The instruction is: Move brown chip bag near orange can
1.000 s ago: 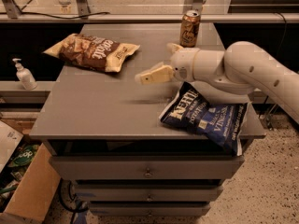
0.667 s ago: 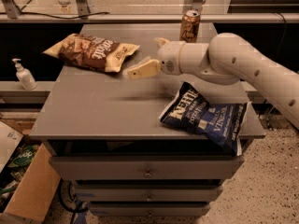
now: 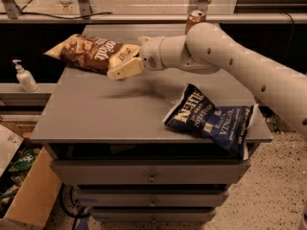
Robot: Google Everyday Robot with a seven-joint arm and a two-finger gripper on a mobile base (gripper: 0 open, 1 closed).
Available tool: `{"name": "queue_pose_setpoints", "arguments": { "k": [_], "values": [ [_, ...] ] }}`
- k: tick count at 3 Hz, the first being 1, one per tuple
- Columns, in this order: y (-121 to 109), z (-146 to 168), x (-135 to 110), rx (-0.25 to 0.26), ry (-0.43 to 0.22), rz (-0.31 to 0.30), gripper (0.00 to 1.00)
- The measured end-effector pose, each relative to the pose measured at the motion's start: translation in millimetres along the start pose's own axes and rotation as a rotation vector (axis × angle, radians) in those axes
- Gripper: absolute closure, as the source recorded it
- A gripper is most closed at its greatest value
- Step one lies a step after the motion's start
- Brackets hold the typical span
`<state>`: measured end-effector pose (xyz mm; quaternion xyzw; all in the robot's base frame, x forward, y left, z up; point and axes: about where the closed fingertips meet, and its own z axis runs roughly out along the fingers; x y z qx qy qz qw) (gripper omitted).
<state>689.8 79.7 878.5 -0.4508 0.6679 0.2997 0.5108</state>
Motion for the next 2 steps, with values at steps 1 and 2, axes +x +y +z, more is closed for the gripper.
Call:
{"name": "queue_pose_setpoints", "arguments": {
  "k": [1,2],
  "values": [
    [3,22,3,0.0,0.032,0.008,0.0],
    [4,40,8,0.019,0.06,0.026,0.0]
  ]
}}
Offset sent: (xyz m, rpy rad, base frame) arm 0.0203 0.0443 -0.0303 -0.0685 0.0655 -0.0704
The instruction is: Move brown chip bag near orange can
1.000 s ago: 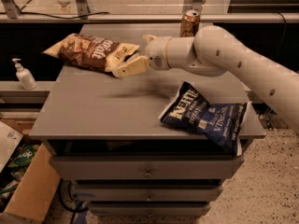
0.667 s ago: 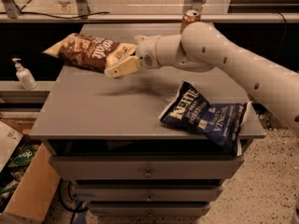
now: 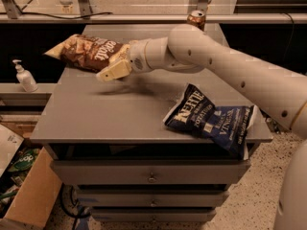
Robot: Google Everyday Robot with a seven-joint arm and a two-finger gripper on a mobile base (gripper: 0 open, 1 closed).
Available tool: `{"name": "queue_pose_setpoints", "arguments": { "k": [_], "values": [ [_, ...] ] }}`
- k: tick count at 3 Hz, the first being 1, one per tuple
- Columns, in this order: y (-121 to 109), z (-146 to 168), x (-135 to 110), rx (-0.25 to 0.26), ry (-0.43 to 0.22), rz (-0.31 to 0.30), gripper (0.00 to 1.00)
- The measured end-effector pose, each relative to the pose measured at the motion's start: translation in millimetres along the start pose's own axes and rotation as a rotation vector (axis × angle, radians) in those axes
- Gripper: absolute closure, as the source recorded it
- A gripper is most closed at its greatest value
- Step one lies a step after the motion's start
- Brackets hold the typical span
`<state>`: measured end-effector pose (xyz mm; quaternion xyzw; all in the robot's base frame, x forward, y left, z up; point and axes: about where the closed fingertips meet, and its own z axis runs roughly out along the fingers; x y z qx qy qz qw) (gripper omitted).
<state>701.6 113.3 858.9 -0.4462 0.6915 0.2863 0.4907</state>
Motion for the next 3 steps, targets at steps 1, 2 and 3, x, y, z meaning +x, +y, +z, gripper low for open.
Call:
{"name": "queue_pose_setpoints", "arguments": {
  "k": [1,2,3],
  "values": [
    [-3,10,3,0.019,0.017,0.029,0.0],
    [-1,18,-1,0.025,0.027,0.039,0.18],
    [2,20,-1,0.031,0.035,0.045,0.41]
  ]
}}
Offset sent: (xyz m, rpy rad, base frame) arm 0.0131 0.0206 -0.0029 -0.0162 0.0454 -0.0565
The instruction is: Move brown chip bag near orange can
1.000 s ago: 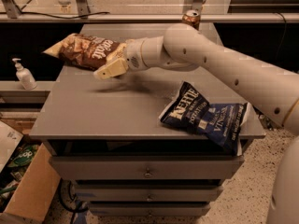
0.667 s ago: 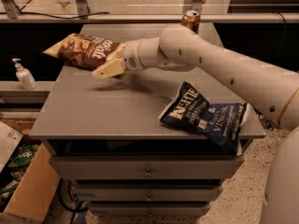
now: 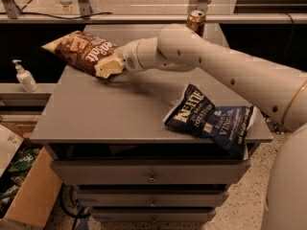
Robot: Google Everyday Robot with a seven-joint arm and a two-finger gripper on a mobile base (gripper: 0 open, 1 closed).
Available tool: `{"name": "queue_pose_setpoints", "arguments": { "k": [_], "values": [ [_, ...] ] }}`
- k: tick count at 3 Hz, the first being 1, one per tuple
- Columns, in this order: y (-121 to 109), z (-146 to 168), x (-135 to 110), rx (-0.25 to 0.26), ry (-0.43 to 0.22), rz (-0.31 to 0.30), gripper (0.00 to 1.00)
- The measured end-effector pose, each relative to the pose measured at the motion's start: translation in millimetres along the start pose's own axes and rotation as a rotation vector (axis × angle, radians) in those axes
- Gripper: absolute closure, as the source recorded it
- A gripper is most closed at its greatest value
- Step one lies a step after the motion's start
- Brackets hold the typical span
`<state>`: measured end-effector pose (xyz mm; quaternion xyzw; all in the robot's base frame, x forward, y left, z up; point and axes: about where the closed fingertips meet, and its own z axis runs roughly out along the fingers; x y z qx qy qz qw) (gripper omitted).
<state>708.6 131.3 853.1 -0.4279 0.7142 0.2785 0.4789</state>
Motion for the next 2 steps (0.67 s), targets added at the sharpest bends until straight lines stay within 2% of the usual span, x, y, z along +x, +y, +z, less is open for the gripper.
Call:
{"name": "queue_pose_setpoints", "arguments": {
  "k": [2],
  "values": [
    [5.1,-11.1,7.0,0.019,0.016,0.007,0.88]
  ]
}}
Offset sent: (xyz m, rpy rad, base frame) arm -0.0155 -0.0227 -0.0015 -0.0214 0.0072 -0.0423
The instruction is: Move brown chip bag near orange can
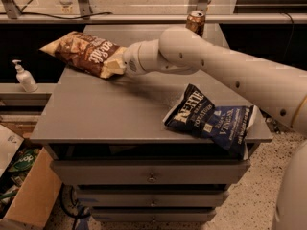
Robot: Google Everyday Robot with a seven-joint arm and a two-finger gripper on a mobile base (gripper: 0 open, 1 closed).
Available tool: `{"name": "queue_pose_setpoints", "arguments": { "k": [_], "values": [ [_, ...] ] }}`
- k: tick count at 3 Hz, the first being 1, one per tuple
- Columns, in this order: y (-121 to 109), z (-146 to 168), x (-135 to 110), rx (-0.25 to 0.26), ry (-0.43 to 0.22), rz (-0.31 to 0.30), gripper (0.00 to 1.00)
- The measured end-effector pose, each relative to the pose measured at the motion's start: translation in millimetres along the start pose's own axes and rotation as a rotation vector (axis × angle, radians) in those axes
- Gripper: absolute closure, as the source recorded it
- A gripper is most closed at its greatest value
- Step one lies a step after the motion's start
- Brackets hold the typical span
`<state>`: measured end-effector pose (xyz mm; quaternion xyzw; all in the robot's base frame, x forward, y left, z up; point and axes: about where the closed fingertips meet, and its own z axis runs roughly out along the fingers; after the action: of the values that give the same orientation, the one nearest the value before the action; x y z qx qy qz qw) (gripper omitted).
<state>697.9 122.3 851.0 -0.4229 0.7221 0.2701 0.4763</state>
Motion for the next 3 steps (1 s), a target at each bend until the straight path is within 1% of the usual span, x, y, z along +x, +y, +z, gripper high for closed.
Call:
{"name": "queue_pose_setpoints", "arguments": {
  "k": [1,3],
  "values": [
    [-3,-15,2,0.023,0.004,0.0,1.0],
    [-13,-57,-1,0.079,0.0,-0.018,1.0]
  ]
}}
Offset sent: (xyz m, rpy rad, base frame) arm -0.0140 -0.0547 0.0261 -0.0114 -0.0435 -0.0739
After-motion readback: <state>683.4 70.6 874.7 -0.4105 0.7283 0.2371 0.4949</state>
